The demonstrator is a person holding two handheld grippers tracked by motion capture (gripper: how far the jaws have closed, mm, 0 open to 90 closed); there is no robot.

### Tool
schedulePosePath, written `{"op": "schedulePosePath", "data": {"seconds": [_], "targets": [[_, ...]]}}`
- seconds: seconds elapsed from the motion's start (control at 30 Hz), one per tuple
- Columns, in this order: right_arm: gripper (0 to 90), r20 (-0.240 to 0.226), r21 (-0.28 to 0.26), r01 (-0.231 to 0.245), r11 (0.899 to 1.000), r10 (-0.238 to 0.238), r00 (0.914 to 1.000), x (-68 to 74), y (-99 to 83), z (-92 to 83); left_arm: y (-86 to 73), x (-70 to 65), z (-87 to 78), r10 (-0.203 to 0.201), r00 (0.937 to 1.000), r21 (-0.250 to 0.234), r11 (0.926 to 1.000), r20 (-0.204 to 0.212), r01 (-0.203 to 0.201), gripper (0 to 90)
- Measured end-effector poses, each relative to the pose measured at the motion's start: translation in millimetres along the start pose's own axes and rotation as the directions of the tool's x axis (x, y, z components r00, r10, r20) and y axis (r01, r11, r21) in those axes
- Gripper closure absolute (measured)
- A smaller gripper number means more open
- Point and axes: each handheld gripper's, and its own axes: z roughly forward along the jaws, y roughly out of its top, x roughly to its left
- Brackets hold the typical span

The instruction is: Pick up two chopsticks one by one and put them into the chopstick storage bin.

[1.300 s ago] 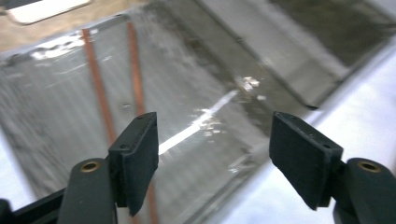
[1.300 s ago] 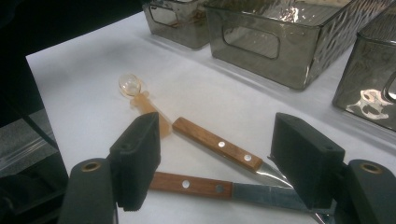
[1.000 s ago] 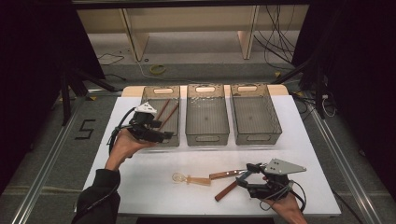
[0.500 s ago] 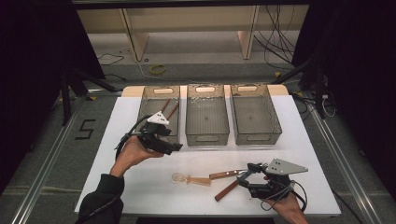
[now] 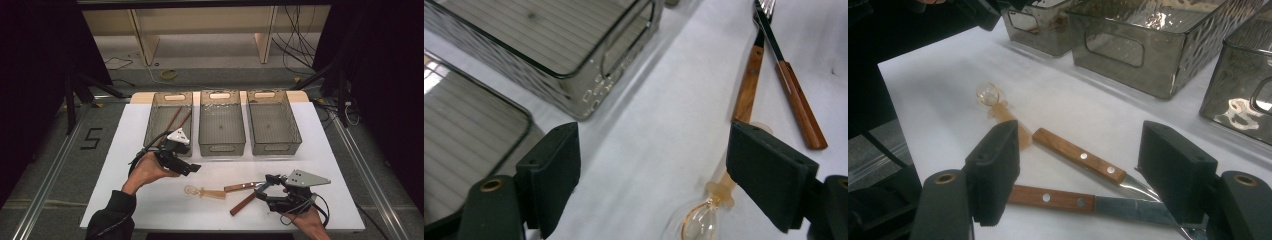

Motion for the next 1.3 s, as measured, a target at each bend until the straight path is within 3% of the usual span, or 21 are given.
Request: {"op": "schedulePosePath", "data": {"seconds": [0.27, 0.73, 1.3], "targets": [[33.6, 0.002, -0.003, -0.006, 1.0, 0.006, 1.0, -1.5, -0.7, -1.2, -1.7, -10.9, 14.9, 0.016, 0.9997, 0.038, 0.9991, 0.02, -0.017, 21.3], [33.7, 0.008, -0.006, -0.009, 1.0, 0.01, 0.9999, -2.6, -2.3, -3.4, -3.1, -22.3, 27.0, 0.046, 0.9974, 0.084, 0.9952, 0.056, -0.051, 21.2], [33.7, 0.008, 0.0, -0.001, 1.0, 0.001, 1.0, -1.7, -2.4, -2.6, -9.0, -38.8, 43.7, 0.122, 0.9863, 0.139, 0.9808, 0.111, -0.137, 21.3]]}}
